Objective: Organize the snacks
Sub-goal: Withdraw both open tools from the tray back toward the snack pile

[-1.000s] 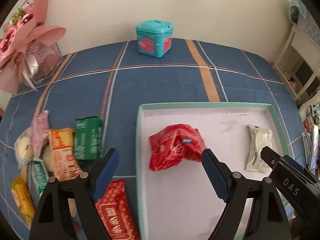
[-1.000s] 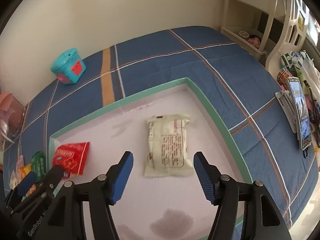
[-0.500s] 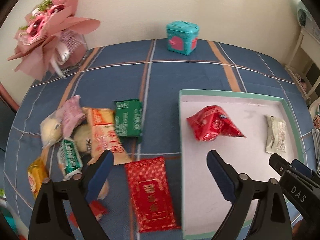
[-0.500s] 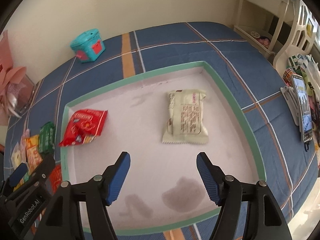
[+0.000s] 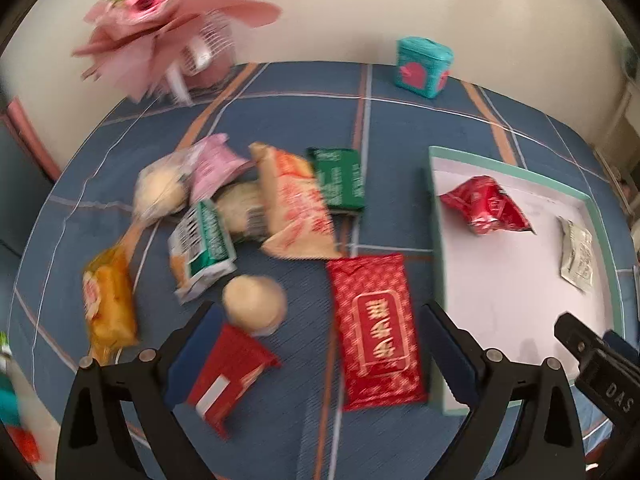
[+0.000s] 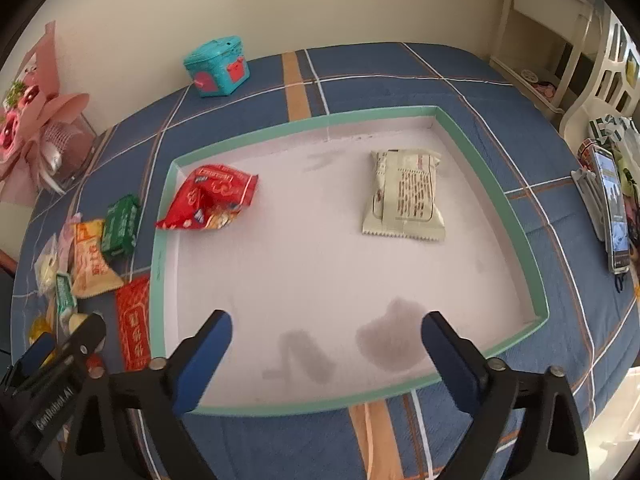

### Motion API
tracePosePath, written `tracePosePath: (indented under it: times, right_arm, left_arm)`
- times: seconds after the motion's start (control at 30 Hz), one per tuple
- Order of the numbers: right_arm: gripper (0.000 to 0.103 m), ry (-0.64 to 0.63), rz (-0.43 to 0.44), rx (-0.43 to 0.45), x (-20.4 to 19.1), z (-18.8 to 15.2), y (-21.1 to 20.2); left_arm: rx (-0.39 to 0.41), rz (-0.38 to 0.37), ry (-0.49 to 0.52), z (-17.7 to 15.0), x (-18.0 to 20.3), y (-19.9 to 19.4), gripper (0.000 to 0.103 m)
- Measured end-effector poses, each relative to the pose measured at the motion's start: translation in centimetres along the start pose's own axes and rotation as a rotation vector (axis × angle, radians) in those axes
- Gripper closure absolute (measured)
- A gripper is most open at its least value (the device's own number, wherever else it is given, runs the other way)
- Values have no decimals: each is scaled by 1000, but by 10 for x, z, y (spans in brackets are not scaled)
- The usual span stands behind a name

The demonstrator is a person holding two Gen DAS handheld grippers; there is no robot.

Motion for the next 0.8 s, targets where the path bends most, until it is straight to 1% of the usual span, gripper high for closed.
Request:
tracePosePath:
  times: [0.07,0.17,0.33,0.47,0.53,0.67,0.8]
  right_arm:
    - [0,0,14,-3,-1,-5,-1]
    - [0,1,32,0,-4,-11,-4]
    - [0,-26,54,17,-15,-18,-11]
    - [0,-39,66,37,-26,-22,-18]
    - [0,-42,73,45,-31,-23,-21]
    - [0,-53,102,20,-47,-28,-19]
    - [0,-66,120,-24,-65,-36,-15]
  left_arm:
    - [-14,-3,-25,-5,-8,0,5]
    - [-20,15,-54,-10,-19,-3,5]
    - [-33,55,-70,-18,-36,-6,5]
    - [-51,66,-87,-23,-49,-5,5]
    - [-45,67,-88,-24,-54,-7,4]
    - [-25,55,-96,-23,-66,-11,4]
    - [-16,43,-139,-20,-84,-14,3]
Point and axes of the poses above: each gripper's, at about its wrist camera, not at the fingertips, and y roughly the way its jaws point, x to its right, z to its top, the point moved 6 cm from there along y, roughly the way its jaws point, and after that the axes turned 10 degrees about -x, right-handed, at the moved point
